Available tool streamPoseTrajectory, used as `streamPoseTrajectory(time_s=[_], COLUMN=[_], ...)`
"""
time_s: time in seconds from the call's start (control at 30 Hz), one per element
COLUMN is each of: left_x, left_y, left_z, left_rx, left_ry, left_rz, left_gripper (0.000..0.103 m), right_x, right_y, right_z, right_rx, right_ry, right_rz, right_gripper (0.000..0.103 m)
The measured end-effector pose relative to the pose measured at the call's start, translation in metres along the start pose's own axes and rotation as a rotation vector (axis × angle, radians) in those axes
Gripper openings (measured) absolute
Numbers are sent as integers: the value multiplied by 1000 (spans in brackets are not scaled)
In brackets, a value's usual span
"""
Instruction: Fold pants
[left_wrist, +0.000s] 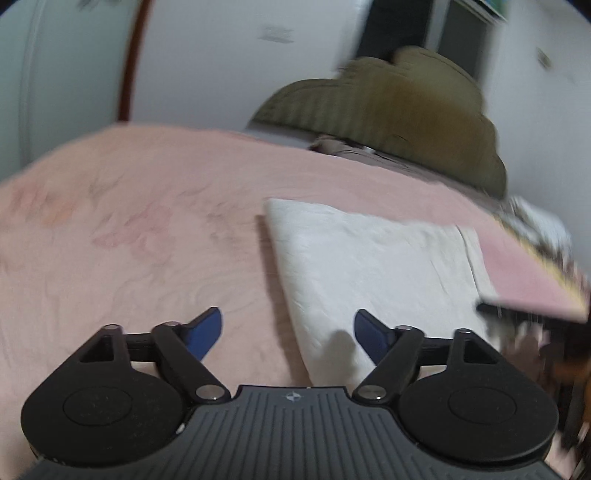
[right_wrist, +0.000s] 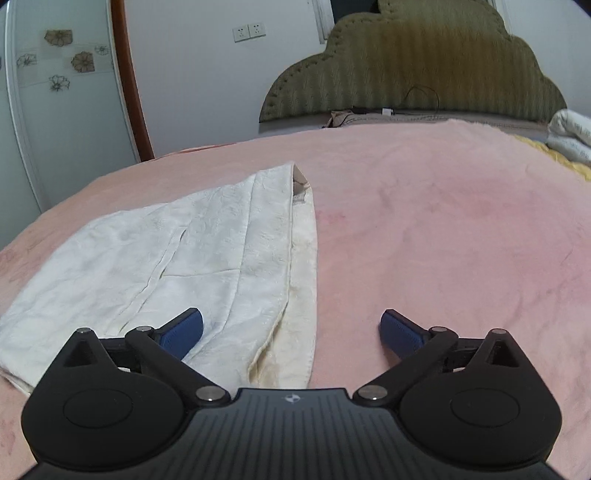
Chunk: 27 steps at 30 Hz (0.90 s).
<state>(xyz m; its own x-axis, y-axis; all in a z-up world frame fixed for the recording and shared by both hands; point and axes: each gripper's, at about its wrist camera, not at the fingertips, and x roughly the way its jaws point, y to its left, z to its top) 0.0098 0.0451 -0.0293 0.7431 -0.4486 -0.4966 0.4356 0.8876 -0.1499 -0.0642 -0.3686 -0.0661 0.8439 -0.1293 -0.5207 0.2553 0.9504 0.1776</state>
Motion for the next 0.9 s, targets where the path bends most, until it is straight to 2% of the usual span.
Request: streamPoseTrajectory(time_s=[0.13,0.2,0.27,0.3,0.37,0.43,0.53,0.67,0.77,0.8,0.9], left_x=[-18,-22,-17,-12,0,8,5,-18,-23,-18,14], left_y=[-31,-44,-54,-55,-51,-36,-10,-11,-9,-7,6], left_z=[-26,-37,-42,-42,-37,-32,-26,-24,-7,3,26], left_rx=[278,418,488,491,448,359,195,190,76,10,-157], left_ry=[-29,-44,-51,-45,-14,31,64,-33,-109,-110,-44], left_rz=[-11,9,70,104,164,203,153,117,46,32,24], left_gripper=[87,91,92,91,86,82,82,81,93,100,101], right_x=[6,5,8,9,12,13,11,11,6,5,5], right_y=[-11,-13,-10,-8,-5,-4,-8,-5,-12,-15,-23], right_z=[1,0,1,2,3,4,3,3,1,0,0], right_rx=[73,87,85,88,90,85,110,94,120,135,171], right_ry=[23,20,19,18,18,19,11,16,7,2,-6], right_rz=[49,55,41,33,17,13,32,23,72,96,169], right_gripper=[103,103,103,103,103,103,103,103,103,103,103])
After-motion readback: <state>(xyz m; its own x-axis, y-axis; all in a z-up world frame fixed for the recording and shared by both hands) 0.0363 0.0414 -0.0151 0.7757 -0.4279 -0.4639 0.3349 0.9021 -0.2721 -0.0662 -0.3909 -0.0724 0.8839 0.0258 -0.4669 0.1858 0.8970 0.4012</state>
